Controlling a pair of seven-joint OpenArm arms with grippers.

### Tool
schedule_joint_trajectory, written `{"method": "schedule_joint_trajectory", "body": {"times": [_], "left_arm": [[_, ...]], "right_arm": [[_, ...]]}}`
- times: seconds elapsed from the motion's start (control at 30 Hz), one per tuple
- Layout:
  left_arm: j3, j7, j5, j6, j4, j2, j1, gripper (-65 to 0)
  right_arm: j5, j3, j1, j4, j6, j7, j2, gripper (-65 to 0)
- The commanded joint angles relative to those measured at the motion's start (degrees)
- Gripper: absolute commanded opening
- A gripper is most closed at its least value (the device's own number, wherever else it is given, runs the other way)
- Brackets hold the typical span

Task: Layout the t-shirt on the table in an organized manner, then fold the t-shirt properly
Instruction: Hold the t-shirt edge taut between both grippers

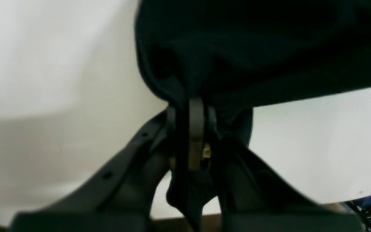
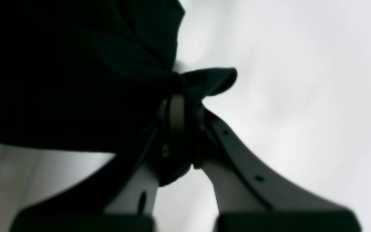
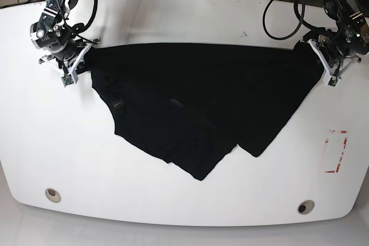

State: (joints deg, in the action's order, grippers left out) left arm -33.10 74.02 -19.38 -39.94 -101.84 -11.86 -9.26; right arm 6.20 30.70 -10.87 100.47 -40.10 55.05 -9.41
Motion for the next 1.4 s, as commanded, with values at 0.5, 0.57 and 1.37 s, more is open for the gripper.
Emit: {"method": "schedule_joint_trajectory", "body": {"times": [0.5,0.57,1.37], "left_arm": [[-0.3,-0.7,0.0,-0.1,-1.0,-2.1,-0.8,-65.0],[-0.2,-0.7,-0.2,-0.1,-1.1,-2.1,-0.8,-65.0],[-0.1,-0.6,-0.1,-0.1,-1.1,-2.1,-0.5,-65.0]], "right_arm": [[0.0,0.3,-1.9,1.3,0.1,-0.7,-0.7,-64.0],[0.0,0.3,-1.9,1.5,0.1,-0.7,-0.7,-62.0],[-0.1,2.3,-3.1,8.0,0.1,1.3,4.4,-5.2]]}}
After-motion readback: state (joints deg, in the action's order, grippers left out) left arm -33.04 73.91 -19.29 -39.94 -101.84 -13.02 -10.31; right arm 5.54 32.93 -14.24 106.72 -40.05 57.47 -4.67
